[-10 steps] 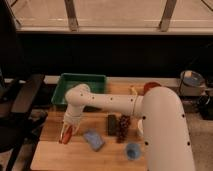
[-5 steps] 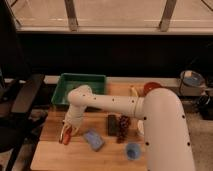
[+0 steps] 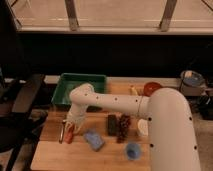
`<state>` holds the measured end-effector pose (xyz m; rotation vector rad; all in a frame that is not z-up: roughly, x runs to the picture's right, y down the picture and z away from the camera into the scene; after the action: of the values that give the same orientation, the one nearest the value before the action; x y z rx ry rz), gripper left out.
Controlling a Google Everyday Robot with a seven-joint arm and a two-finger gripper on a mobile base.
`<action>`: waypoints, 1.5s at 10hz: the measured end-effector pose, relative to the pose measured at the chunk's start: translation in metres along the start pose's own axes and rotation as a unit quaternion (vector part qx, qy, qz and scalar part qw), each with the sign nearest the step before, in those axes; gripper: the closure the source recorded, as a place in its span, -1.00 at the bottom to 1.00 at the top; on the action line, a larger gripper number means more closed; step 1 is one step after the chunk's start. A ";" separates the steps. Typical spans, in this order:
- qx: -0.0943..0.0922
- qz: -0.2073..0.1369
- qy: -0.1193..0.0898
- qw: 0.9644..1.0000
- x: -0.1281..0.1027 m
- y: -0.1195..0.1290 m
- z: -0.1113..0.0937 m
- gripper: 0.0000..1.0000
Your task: Place pepper in metal cup
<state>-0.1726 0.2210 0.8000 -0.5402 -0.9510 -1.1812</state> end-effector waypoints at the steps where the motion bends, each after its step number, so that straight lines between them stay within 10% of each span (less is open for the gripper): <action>1: 0.007 0.016 0.011 1.000 -0.001 0.005 -0.020 1.00; 4: 0.029 0.078 0.053 0.995 -0.014 0.036 -0.105 1.00; 8: 0.021 0.161 0.069 0.984 -0.030 0.104 -0.161 1.00; 13: -0.011 0.300 0.061 0.952 -0.074 0.221 -0.196 1.00; 15: -0.010 0.314 0.060 0.948 -0.079 0.232 -0.198 1.00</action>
<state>0.1056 0.1822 0.6570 -0.7125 -0.5916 -0.6381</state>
